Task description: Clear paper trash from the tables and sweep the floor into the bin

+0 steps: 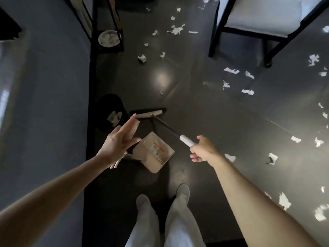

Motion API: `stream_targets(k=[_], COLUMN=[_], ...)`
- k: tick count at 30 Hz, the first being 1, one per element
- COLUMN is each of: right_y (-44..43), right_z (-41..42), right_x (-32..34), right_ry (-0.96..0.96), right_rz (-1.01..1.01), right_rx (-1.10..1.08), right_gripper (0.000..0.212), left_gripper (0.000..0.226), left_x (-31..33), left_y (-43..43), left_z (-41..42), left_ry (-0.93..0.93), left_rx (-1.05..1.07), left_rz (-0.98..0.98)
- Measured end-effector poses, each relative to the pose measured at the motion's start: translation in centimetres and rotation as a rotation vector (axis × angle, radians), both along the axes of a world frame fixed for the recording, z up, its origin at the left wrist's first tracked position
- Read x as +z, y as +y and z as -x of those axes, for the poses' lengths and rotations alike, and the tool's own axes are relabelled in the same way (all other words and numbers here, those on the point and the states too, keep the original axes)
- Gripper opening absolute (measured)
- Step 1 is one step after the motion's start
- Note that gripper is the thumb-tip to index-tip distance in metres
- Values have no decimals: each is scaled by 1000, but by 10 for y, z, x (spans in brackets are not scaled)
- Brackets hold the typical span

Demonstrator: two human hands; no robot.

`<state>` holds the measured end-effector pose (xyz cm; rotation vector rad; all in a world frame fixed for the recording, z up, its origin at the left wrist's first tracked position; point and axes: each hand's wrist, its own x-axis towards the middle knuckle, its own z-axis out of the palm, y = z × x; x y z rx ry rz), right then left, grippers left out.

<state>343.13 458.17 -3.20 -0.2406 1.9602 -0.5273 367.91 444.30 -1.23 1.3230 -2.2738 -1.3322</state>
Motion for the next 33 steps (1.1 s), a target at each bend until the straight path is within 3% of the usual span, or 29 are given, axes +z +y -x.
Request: stream_targets(k=[2, 5, 8, 16, 19, 26, 33], right_y=[-8, -17, -14, 34, 59, 124, 199], right_z=[-4, -13, -22, -16, -8, 30, 96], right_x=[-10, -23, -36, -31, -19, -4, 15], right_ry=[-51, -114, -32, 83, 56, -88, 31], right_rz=[-80, -197, -208, -85, -58, -2, 80], right_rx=[112, 217, 252, 146, 6, -444, -672], right_gripper=[71, 49, 36, 62, 58, 17, 28], left_gripper=[76, 75, 74, 85, 77, 72, 72], left_x=[-2, -6, -6, 5, 12, 42, 87], left_y=[-3, -4, -2, 0, 6, 31, 75], left_z=[-1, -5, -3, 27, 51, 140, 276], left_ry=[-2, 24, 46, 63, 4, 5, 63], left_rx=[15, 49, 61, -46, -110, -231, -294], left_rz=[13, 25, 27, -90, -35, -19, 14])
